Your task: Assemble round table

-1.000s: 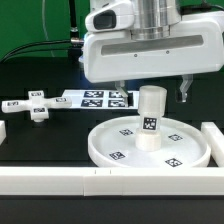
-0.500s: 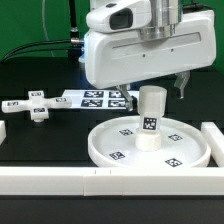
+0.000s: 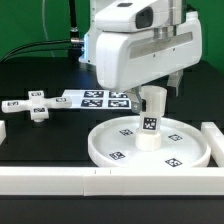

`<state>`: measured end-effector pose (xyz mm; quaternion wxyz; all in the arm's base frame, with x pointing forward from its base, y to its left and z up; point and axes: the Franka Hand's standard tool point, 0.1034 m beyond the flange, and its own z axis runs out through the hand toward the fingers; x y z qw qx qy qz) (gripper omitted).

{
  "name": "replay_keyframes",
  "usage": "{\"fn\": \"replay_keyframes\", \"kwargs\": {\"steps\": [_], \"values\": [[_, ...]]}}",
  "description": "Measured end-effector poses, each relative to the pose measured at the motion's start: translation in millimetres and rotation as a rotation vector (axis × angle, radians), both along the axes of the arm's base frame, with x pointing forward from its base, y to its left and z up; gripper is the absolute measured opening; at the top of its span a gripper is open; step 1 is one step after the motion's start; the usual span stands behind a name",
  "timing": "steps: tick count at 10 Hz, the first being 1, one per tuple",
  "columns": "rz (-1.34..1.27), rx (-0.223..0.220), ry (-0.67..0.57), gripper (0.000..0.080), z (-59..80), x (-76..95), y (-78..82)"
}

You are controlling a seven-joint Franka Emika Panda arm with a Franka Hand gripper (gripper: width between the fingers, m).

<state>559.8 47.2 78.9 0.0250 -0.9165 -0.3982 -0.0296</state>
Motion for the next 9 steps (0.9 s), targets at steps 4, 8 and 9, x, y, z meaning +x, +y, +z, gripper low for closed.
{"fn": "replay_keyframes", "kwargs": {"steps": [4,8,9], "values": [[0.283,-0.037,-0.013,0.0649,-0.4,-0.2,-0.9],[0.486,-0.061,-0.02,0.0649,-1.0,-0.6,-2.9],[0.554,-0.066,-0.022,0.0649,-1.0,-0.5,-3.3]]}}
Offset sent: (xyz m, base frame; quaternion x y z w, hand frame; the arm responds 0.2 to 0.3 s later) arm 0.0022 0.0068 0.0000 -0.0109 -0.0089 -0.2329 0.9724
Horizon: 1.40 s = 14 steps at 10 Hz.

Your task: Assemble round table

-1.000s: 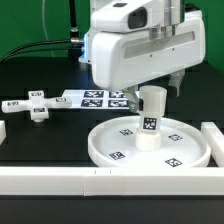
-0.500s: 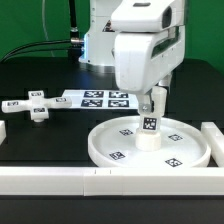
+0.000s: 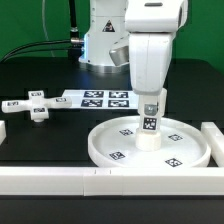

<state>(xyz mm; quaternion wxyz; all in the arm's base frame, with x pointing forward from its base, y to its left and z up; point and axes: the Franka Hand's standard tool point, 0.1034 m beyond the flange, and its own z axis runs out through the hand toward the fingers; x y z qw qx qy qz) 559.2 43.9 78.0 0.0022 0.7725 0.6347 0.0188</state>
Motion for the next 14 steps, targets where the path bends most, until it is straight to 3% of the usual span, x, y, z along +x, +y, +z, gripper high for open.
{"fn": "replay_keyframes", "kwargs": {"steps": [3,4,5,9,14], "values": [[0.039,-0.007,-0.001,0.0637,0.0,0.0,-0.4],[0.038,-0.007,-0.001,0.0464,-0.1,0.0,-0.9],[0.038,-0.007,-0.001,0.0406,-0.1,0.0,-1.1],[-0.048,-0.002,0.004,0.0406,-0.2,-0.5,-1.6],[-0.588,0.029,0.047,0.0407,-0.8,-3.9,-3.6]]}}
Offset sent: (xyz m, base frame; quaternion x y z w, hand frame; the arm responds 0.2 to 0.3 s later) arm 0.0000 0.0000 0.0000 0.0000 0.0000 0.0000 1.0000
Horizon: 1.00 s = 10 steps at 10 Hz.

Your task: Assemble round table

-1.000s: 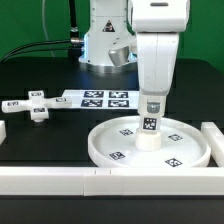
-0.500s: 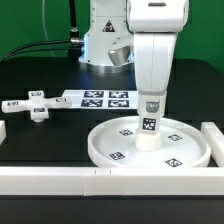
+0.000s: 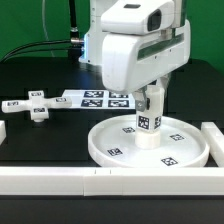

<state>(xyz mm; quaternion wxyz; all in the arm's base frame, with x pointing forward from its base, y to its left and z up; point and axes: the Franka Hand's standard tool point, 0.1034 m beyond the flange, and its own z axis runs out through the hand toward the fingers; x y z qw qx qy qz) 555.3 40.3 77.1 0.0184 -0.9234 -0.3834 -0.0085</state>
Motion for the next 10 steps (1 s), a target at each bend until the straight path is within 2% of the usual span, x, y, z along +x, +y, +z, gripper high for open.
{"fn": "replay_keyframes", "kwargs": {"steps": [4,8,10], "values": [[-0.267,0.002,0.011,0.0409,-0.1,0.0,-0.9],[-0.834,0.046,0.029,0.0409,-1.0,-1.7,-5.1],[-1.042,0.051,0.044,0.0409,-1.4,-2.0,-4.9]]}}
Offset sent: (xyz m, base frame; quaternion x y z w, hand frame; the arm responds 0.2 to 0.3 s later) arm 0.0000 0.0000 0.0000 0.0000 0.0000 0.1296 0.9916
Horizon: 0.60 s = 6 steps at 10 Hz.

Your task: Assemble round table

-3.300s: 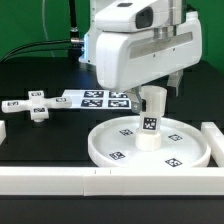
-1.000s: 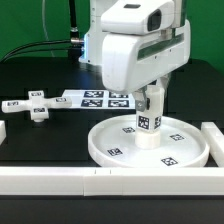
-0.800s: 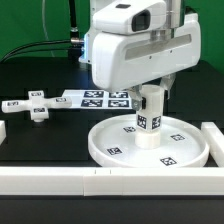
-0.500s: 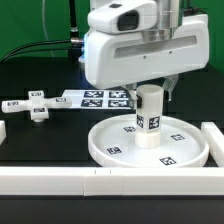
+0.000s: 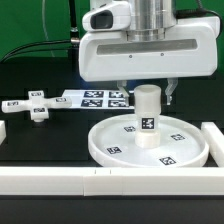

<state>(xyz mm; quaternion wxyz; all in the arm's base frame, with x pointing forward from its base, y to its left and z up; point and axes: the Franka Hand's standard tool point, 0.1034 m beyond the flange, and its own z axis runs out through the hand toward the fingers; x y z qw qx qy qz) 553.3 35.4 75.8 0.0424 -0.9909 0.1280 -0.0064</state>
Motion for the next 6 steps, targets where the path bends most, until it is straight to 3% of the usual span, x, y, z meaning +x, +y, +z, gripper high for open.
{"fn": "replay_keyframes", "kwargs": {"steps": [6], "values": [[-0.377,0.031,0.036,0.0409,-1.1,-0.6,1.4]]}}
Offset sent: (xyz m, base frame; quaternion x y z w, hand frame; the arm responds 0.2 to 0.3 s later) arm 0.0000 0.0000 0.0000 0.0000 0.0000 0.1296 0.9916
